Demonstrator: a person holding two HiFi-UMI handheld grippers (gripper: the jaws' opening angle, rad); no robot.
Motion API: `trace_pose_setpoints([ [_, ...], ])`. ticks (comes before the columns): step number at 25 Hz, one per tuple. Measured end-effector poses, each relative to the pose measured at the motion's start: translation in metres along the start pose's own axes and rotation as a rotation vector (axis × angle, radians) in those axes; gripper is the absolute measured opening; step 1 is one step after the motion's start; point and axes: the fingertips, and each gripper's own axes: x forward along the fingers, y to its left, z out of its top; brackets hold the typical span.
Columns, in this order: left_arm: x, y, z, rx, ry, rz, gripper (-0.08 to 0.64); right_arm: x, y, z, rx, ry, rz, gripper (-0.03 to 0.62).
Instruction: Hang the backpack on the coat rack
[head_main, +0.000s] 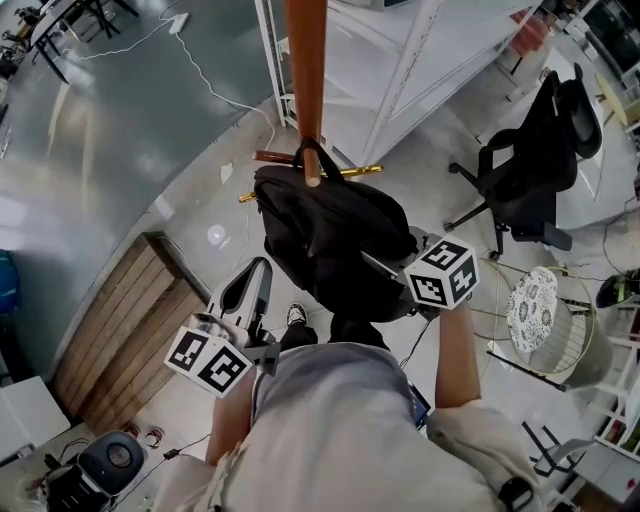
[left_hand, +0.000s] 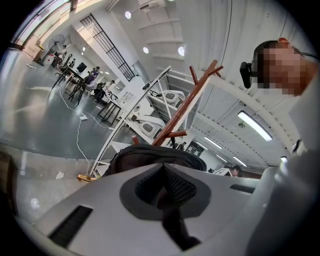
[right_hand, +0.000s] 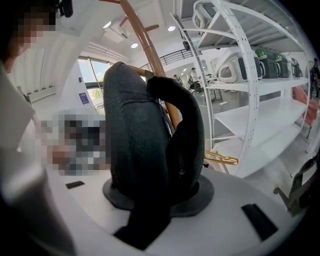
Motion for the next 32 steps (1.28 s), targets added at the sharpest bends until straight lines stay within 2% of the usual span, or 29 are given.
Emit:
trace_pose_setpoints([
  [17,0.008,0.002,-0.007,-0.02,0.037,-0.027,0.006,0.01,-0.016,-0.002,-0.112,-0.013,0.01,0.161],
  [24,0.01,0.005,-0.011,-0.026,0.05,-0.03,0.006,0.012,-0.021,-0.005,-0.127,-0.006,0.003,0.179],
  [32,0.008,0.004,-0.016,-0.029,0.071,-0.04,0.006,0.011,-0.031,-0.01,-0.107,0.012,-0.013,0.234],
])
